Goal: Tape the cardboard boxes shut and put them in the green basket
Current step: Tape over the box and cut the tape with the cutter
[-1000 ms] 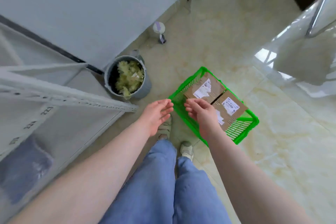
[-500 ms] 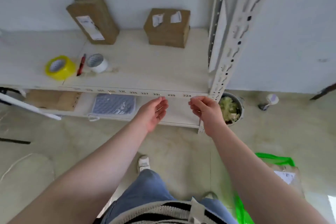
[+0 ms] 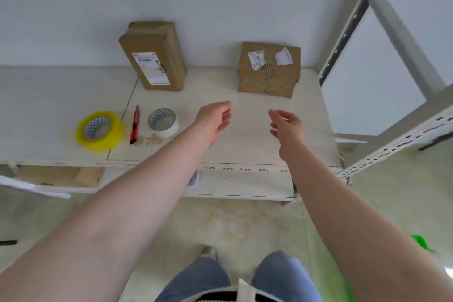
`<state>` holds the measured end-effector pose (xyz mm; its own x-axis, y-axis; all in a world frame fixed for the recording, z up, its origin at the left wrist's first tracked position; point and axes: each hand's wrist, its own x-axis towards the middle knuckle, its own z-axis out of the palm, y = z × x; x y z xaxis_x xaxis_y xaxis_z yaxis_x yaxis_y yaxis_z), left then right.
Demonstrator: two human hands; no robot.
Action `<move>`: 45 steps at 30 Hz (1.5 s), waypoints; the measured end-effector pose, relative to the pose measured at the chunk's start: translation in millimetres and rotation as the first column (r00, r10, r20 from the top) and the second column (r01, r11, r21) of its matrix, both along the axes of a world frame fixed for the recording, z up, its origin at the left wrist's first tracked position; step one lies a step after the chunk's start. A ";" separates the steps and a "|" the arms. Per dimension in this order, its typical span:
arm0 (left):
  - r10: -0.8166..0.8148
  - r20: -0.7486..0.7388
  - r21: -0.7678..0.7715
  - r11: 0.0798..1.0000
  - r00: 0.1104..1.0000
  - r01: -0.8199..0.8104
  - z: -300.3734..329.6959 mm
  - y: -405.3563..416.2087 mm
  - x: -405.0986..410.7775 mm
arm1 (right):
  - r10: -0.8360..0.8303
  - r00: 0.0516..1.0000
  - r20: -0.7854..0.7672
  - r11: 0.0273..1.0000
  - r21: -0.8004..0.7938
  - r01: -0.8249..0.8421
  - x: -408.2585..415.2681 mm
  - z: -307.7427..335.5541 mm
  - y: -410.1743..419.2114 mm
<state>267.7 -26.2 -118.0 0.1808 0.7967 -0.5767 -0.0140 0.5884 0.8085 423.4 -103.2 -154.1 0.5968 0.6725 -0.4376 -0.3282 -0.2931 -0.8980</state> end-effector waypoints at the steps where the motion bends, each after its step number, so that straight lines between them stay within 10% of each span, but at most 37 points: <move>1: -0.023 -0.018 0.018 1.000 1.000 0.023 1.7 12.0 7.9 | -0.034 0.999 0.016 0.999 -0.017 0.034 7.3 1.4 10.2; 18: -0.351 -0.263 0.196 0.893 0.899 0.406 -34.2 136.4 90.2 | 0.029 0.999 0.045 0.992 -0.125 -0.023 100.8 -8.6 114.2; 32: 0.109 -0.437 0.692 0.674 0.893 0.257 33.3 114.2 -25.3 | -0.292 0.925 0.244 0.954 0.148 0.262 -43.7 47.5 96.5; 37: 0.084 -0.289 0.679 0.720 0.954 0.143 54.2 128.8 -122.4 | -0.115 0.990 -0.076 0.987 0.100 0.122 -109.4 71.6 101.4; 41: 0.016 -0.154 0.696 0.712 0.988 0.097 61.2 142.5 -218.6 | 0.064 0.814 -0.577 0.990 0.138 0.019 -159.0 71.1 114.2; 45: -0.185 -0.173 0.701 0.667 0.967 0.253 64.6 158.0 -306.0 | 0.266 0.699 -0.664 0.964 0.186 -0.191 -228.3 68.4 127.9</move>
